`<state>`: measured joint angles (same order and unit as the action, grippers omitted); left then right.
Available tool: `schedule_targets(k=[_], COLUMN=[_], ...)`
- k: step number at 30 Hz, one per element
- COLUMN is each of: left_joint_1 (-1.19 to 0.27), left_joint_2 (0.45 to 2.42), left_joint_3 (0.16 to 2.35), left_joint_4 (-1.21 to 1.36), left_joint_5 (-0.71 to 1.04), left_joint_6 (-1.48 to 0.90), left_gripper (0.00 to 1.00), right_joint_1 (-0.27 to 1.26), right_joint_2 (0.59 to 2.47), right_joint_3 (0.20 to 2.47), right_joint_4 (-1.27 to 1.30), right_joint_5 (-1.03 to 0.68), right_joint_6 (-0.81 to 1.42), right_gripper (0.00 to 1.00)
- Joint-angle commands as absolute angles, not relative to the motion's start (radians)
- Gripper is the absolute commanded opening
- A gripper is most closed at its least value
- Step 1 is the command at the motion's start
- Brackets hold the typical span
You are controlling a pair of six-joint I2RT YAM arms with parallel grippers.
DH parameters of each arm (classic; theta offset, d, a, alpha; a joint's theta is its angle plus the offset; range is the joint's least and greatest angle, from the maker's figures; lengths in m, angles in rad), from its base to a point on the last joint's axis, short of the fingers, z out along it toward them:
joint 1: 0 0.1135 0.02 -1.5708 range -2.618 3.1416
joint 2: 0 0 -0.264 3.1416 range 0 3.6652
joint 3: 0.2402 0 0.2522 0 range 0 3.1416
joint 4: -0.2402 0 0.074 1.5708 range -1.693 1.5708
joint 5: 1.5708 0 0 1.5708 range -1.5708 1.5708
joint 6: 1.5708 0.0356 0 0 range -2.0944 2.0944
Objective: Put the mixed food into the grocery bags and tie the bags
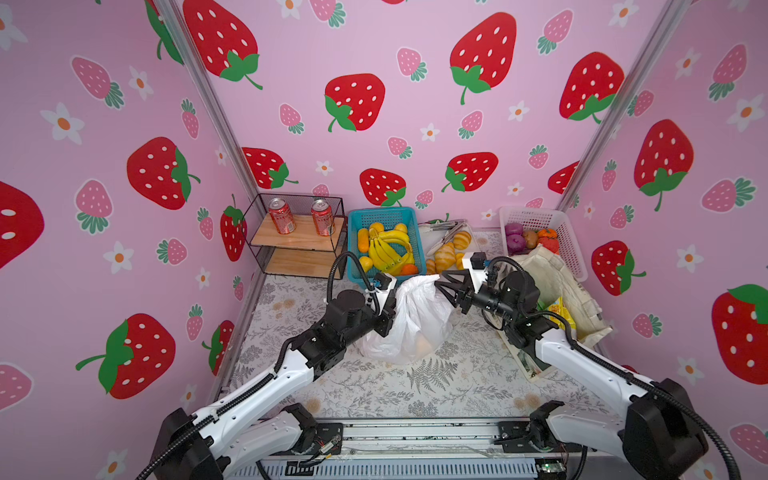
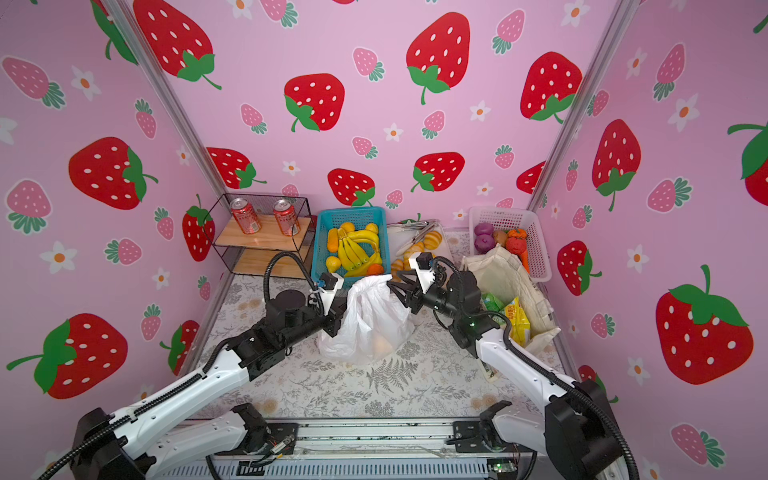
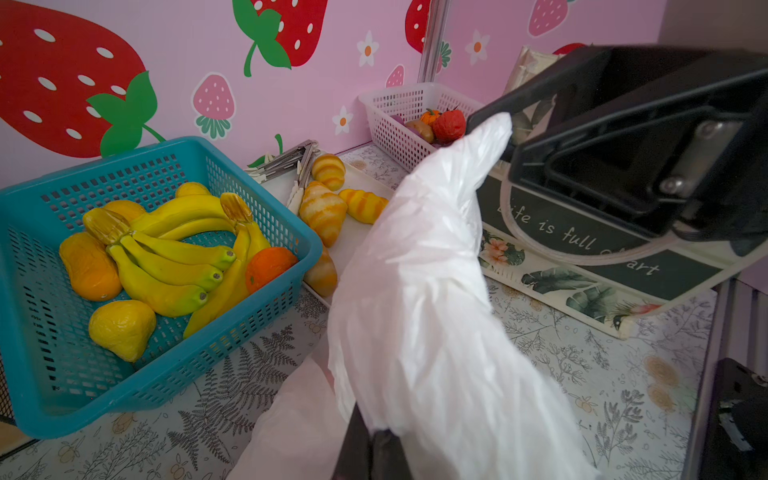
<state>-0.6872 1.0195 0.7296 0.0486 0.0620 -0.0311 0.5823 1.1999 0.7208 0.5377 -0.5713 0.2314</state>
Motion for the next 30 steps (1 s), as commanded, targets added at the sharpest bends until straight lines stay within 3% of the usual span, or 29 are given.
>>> schedule_targets(k=[1, 16, 25, 30], left_joint_1=[-0.683, -0.683, -0.683, -0.682], left_joint_2=[1.010, 1.006, 1.002, 0.986], left_joint_3=[0.732, 0.730, 0.730, 0.723], left_joint_4=[0.071, 0.062, 0.058, 0.050], left_joint_5=[0.074, 0.071, 0.063, 0.022], left_joint_6=[-0.034, -0.032, -0.037, -0.049], left_gripper=[0.00, 0.00, 0.00, 0.00], right_joint_1=[0.581, 0.581, 0.581, 0.581], right_joint_2=[1.225, 1.244, 1.220, 1.194], right_joint_3=[0.765, 0.799, 0.795, 0.795], right_joint_4=[0.520, 0.552, 0.499, 0.435], right_joint_5=[-0.627, -0.652, -0.601, -0.558], right_joint_6=[0.201, 0.227, 0.202, 0.175], right_gripper=[0.45, 0.31, 0.02, 0.00])
